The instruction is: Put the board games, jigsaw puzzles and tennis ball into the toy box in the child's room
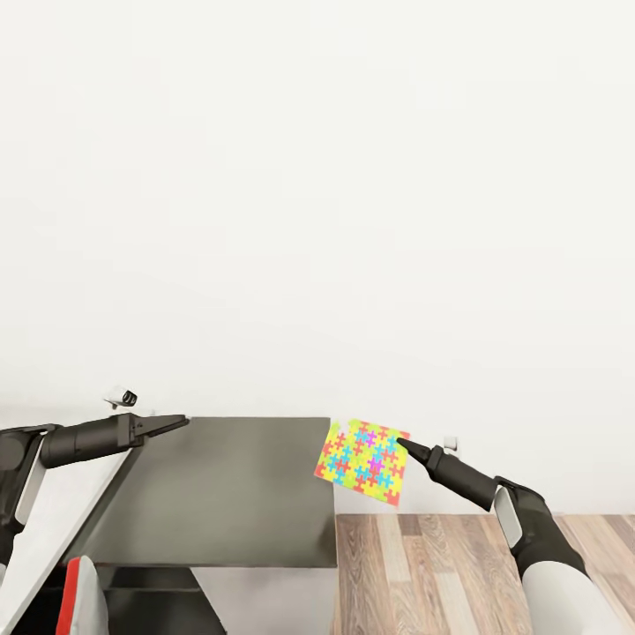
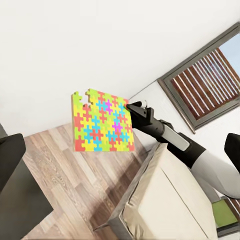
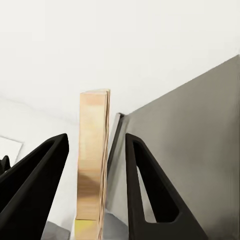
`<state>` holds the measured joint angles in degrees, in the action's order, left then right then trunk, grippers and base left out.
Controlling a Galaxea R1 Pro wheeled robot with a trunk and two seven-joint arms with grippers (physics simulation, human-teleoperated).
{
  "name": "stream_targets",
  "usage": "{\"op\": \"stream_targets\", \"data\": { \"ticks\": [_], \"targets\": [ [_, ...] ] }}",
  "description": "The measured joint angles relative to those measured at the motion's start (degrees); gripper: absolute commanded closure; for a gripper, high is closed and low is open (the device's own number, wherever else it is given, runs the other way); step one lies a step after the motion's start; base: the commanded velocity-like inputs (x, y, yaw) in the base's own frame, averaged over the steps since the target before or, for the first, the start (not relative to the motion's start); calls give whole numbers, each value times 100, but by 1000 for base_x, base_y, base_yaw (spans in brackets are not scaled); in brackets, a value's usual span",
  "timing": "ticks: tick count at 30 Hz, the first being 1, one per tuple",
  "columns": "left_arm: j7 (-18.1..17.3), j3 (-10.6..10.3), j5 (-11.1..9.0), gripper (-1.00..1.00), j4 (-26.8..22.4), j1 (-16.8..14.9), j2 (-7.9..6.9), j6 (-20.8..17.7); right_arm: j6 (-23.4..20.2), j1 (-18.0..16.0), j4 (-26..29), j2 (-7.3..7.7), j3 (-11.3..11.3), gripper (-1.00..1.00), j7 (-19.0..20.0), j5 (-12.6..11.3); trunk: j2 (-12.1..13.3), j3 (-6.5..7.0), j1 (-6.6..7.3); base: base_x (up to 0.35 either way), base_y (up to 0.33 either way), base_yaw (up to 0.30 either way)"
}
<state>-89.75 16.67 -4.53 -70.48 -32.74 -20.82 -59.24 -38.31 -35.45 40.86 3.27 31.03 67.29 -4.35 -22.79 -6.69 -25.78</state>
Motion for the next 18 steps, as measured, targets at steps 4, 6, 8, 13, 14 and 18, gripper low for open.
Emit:
{"op": "stream_targets", "data": {
  "ticks": [4, 6, 8, 13, 14, 18],
  "targets": [
    [0, 1, -1, -100, 0, 0, 0, 0, 1, 0, 2, 1, 0, 100, 1, 9, -1, 0, 2, -146, 0, 0],
    [0, 2, -1, -100, 0, 0, 0, 0, 3, 0, 1, 0, -2, 100, -4, 11, 0, 0, 2, -35, 0, 0],
    [0, 3, 0, -100, 0, 0, 1, 0, 4, 0, 2, -1, -7, 100, -6, 17, 0, 0, 3, -12, 0, 0],
    [0, 3, -2, -100, 1, 0, 0, 0, 6, 0, 3, 6, -5, 100, -4, 23, 0, 0, 3, -13, -95, 0],
    [1, 1, -2, -100, 1, 1, 0, 0, 6, 0, 4, 6, -3, 100, -3, 24, 0, 0, 2, -76, -187, 0],
    [0, 3, -2, -100, 0, 0, 0, 0, 6, 0, 3, 7, -3, 100, -4, 22, 1, 0, 1, -196, -99, 0]
  ]
}}
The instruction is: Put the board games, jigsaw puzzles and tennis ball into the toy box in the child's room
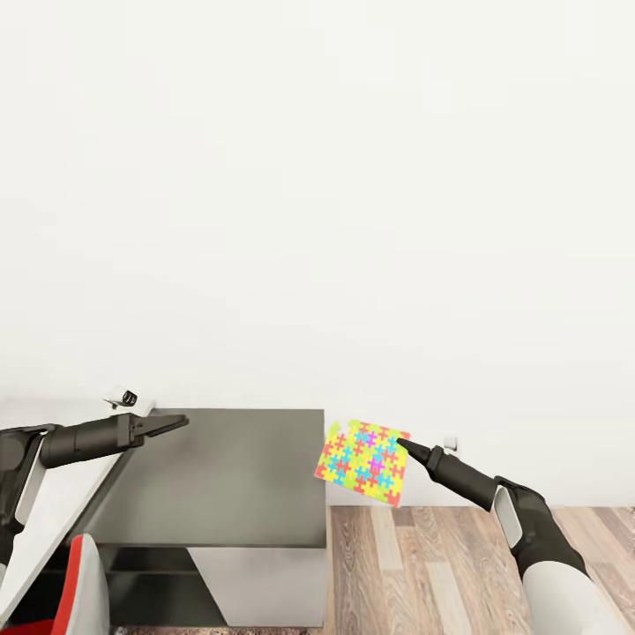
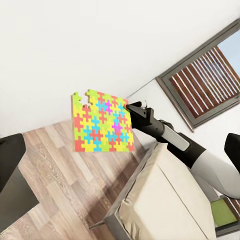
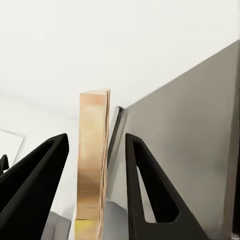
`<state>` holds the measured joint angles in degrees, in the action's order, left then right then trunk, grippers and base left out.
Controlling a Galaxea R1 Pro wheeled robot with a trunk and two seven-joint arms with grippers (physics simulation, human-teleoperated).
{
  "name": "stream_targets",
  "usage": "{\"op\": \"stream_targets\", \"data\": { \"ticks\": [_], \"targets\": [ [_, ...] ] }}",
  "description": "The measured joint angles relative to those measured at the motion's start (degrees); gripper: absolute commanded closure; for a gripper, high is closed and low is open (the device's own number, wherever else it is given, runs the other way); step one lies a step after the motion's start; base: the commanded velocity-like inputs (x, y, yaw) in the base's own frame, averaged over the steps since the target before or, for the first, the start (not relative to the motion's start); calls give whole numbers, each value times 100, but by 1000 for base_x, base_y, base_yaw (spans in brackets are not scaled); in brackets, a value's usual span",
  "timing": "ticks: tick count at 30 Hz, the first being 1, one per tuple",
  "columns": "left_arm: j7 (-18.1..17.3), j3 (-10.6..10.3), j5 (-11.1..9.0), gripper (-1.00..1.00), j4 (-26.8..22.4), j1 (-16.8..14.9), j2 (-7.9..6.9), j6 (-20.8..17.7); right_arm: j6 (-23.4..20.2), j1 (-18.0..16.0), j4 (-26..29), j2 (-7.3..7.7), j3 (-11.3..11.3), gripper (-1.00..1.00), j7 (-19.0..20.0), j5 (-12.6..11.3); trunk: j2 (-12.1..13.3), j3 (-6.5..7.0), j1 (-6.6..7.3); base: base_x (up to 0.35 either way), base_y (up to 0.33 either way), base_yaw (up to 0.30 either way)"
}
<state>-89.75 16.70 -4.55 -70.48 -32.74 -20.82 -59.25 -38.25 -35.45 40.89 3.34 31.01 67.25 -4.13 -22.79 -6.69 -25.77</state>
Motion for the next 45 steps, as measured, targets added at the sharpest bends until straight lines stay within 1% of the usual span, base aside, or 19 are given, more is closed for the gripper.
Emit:
{"op": "stream_targets", "data": {
  "ticks": [9, 23, 25, 28, 29, 31, 35, 38, 42, 45],
  "targets": [
    [0, 0, 0, -100, -1, 9, 0, 0, 4, 0, -2, 9, 11, 100, 4, -5, -1, 6, 1, -129, -9, 13],
    [0, 6, -2, -100, -1, 9, -5, 0, -1, 0, -6, 4, -8, 100, -30, 16, -1, 6, 2, -8, 0, 0],
    [0, 8, -6, -100, -1, 9, -7, 0, -60, -48, -11, 7, -73, 100, -197, 47, -1, 6, 2, 0, 0, 0],
    [0, 9, -7, -100, 0, 9, -8, 0, -287, -133, -4, -12, -227, 100, -608, 90, 0, 6, 2, 0, 0, 0],
    [0, 9, -6, -100, -1, 9, -10, 0, -367, -153, -21, -15, -318, 100, -757, 110, 0, 6, 2, 0, 0, 0],
    [0, 17, -3, -100, -1, 9, -14, 3, -479, -186, -38, 16, -568, 100, -1121, 91, 0, 6, 2, -3, 0, 0],
    [0, 14, 0, -100, 0, 8, -17, 8, -526, -186, -24, 25, -705, 100, -1297, 25, -1, 6, 0, -148, 0, 0],
    [0, 11, -3, -100, 0, 8, -16, 5, -525, -153, -13, 34, -707, 100, -1241, 10, -2, 6, 1, -110, 0, 0],
    [0, 3, -3, -100, -1, 9, -10, 5, -528, -125, 85, 46, -707, 100, -871, -10, -1, 6, 2, -23, -5, 0],
    [0, 3, -2, -100, 0, 9, -9, 5, -519, -117, 170, 82, -710, 100, -754, -1, 0, 6, 3, -4, -103, 0]
  ]
}}
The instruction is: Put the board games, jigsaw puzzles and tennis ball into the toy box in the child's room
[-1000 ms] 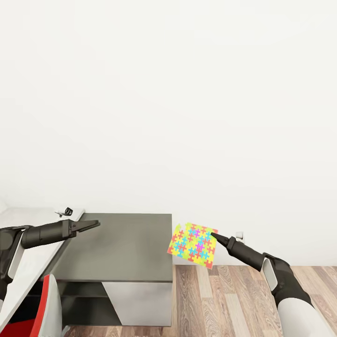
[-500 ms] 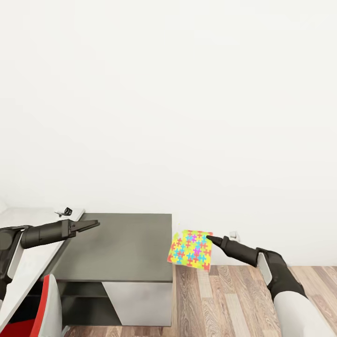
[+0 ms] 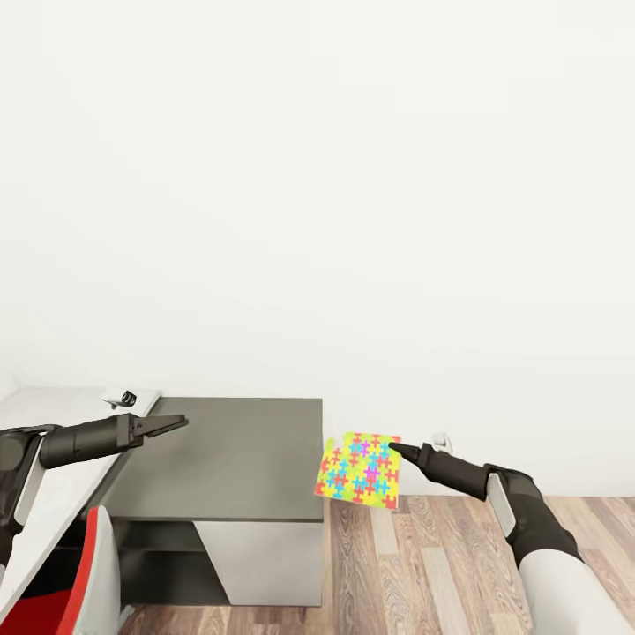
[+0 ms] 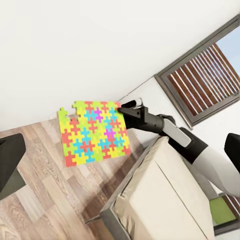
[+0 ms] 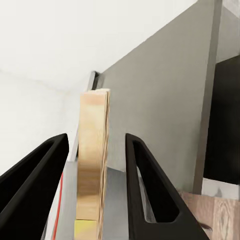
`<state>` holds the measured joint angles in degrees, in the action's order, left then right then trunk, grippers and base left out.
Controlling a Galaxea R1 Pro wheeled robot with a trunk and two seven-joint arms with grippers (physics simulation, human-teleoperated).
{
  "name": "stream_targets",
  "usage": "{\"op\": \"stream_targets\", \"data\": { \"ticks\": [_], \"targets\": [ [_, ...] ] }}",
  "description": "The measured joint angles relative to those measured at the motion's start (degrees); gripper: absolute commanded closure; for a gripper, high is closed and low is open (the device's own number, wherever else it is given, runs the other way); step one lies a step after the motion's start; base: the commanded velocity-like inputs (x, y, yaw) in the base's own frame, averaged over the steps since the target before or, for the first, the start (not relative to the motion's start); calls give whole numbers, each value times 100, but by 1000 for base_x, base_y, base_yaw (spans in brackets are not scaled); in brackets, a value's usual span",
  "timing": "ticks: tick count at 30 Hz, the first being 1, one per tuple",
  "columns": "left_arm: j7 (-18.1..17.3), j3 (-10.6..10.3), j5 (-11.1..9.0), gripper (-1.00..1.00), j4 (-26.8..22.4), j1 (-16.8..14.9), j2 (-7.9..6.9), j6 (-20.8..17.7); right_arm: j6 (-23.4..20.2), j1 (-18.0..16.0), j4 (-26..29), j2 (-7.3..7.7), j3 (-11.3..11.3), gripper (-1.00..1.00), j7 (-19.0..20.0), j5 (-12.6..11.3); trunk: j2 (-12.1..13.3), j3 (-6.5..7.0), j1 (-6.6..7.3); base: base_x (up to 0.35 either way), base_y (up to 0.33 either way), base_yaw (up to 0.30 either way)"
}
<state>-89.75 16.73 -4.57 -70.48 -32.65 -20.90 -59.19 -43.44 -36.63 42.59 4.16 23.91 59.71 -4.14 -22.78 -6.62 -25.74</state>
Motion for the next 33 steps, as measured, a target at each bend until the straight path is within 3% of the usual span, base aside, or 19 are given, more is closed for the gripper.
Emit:
{"op": "stream_targets", "data": {
  "ticks": [17, 20, 24, 33],
  "targets": [
    [0, 22, -3, -100, 0, 9, -5, -1, -23, 3, 39, -95, -58, 100, 25, 35, 0, 0, -1, -11, -29, 0],
    [-1, 24, -4, -100, 0, 8, -10, -3, -28, 2, 39, -96, -217, 100, 22, 47, -1, 0, -3, -213, 13, 25],
    [0, 25, -6, -100, -2, 10, -17, -5, -29, -3, 38, -99, -383, 100, 16, 56, 0, -2, -2, -204, 48, 164],
    [1, 26, -7, -100, -2, 11, -19, -5, -20, -2, 37, -100, -424, 100, 22, 60, -1, -28, -1, -87, 5, 262]
  ]
}}
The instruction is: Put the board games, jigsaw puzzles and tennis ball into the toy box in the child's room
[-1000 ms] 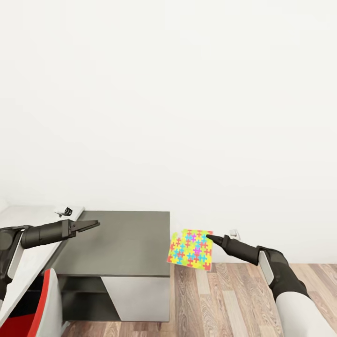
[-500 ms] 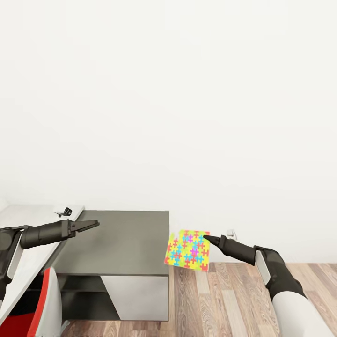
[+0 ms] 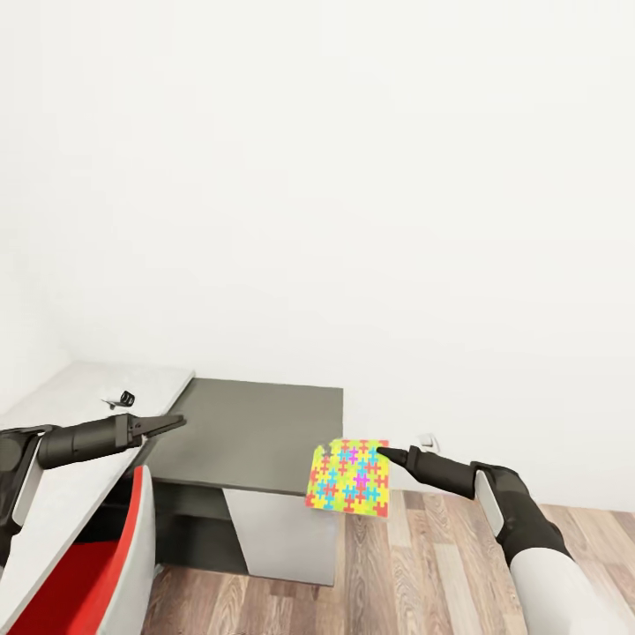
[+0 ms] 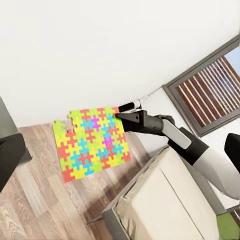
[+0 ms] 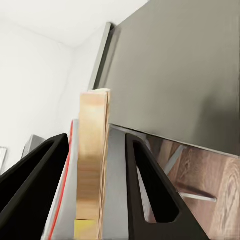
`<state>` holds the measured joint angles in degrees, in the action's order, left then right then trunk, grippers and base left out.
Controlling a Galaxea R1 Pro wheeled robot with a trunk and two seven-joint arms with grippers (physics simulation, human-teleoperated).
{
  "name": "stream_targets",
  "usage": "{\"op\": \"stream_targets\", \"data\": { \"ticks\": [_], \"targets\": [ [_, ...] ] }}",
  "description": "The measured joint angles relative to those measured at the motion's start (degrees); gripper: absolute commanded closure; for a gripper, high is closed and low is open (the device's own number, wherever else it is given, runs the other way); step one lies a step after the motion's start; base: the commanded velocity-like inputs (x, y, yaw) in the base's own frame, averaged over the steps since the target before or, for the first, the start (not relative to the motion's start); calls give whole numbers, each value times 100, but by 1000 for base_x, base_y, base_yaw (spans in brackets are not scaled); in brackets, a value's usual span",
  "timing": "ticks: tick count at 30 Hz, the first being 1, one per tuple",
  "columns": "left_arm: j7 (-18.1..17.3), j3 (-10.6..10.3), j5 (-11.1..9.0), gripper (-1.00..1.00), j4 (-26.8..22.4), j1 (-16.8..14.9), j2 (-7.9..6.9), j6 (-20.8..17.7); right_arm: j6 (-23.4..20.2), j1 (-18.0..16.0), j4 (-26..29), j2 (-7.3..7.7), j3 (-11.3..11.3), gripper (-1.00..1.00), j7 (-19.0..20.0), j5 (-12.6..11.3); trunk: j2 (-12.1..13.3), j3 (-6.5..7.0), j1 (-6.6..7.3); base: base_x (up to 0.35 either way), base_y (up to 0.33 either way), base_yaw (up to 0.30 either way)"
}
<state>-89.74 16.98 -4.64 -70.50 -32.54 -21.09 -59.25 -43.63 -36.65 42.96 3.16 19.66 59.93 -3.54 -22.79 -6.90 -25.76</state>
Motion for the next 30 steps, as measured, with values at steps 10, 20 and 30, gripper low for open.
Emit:
{"op": "stream_targets", "data": {
  "ticks": [10, 20, 30],
  "targets": [
    [0, 0, 0, -100, 0, 2, 8, 0, 8, 3, 0, 7, -3, 100, 10, -1, 0, -32, 1, -9, 0, 272],
    [0, 4, 0, -100, 0, 3, 1, 0, -9, -5, 105, 14, 4, 100, 72, -30, -1, -64, 1, 0, 0, 272],
    [0, 25, 1, -100, 1, 1, -33, 0, -697, -271, 1097, 7, 7, 100, 422, -78, 0, -110, 1, 0, 0, 259]
  ]
}}
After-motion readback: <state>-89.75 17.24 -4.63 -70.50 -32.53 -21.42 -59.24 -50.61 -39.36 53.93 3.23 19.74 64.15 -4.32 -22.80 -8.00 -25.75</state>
